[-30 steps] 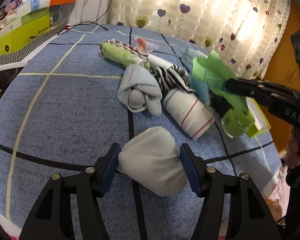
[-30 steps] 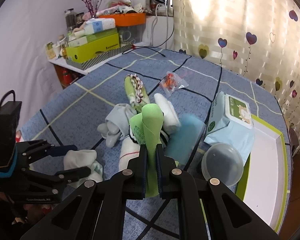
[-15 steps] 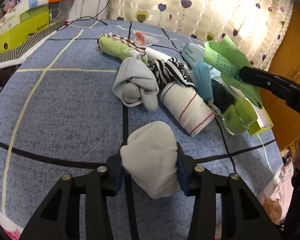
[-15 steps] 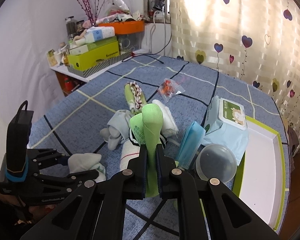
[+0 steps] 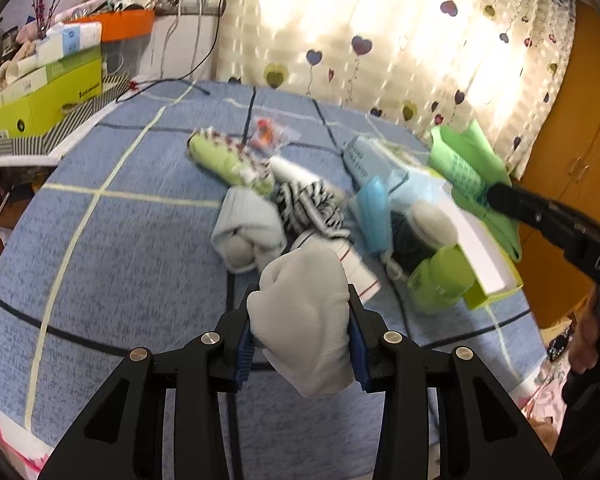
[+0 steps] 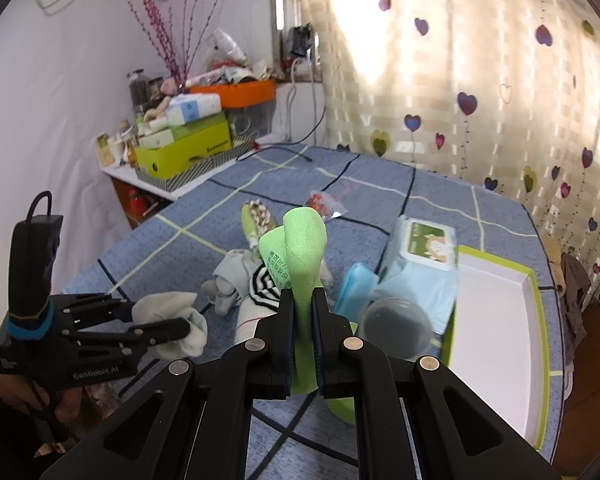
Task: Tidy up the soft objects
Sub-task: 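Carry the green glove with the right gripper into the white tray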
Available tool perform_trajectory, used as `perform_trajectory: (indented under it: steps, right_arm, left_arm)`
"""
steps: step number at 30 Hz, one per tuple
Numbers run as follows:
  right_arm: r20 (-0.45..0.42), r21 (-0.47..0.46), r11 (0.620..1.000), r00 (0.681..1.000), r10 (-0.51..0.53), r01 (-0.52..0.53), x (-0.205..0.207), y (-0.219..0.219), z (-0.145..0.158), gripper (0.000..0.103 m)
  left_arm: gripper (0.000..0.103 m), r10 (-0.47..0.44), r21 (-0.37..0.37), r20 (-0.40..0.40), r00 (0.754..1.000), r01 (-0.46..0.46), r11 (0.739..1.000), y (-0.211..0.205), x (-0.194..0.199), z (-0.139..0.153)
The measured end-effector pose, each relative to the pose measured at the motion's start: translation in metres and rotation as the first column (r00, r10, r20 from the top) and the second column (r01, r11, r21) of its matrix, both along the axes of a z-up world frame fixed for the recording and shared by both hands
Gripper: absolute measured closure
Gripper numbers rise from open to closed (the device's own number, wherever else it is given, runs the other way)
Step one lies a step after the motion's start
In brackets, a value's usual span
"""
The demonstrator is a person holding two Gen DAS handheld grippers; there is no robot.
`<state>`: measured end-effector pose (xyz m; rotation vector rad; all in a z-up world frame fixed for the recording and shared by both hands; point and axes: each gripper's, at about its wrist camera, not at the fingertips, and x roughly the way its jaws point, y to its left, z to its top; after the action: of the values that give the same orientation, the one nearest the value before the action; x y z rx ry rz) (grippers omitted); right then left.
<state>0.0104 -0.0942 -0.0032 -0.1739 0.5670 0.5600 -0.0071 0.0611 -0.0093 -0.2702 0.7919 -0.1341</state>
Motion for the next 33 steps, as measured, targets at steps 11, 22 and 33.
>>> perform_trajectory:
  steps: [11, 22, 33]
  right_arm:
    - [0.013, 0.083, 0.987, 0.99, -0.137, 0.136, 0.0, -0.071, 0.009, 0.095]
    - [-0.017, 0.125, 0.956, 0.964, -0.265, 0.265, 0.015, -0.139, 0.0, 0.095]
    - [-0.119, 0.11, 0.935, 0.938, -0.324, 0.337, 0.055, -0.18, -0.037, 0.095]
  left_arm:
    - [0.063, -0.072, 0.003, 0.06, 0.996, 0.072, 0.997, -0.041, 0.021, 0.035]
    - [0.062, -0.177, 0.022, 0.095, 0.98, 0.175, 0.984, -0.099, 0.054, 0.061]
    - [0.062, -0.275, 0.039, 0.072, 0.959, 0.273, 0.961, -0.165, 0.09, 0.067]
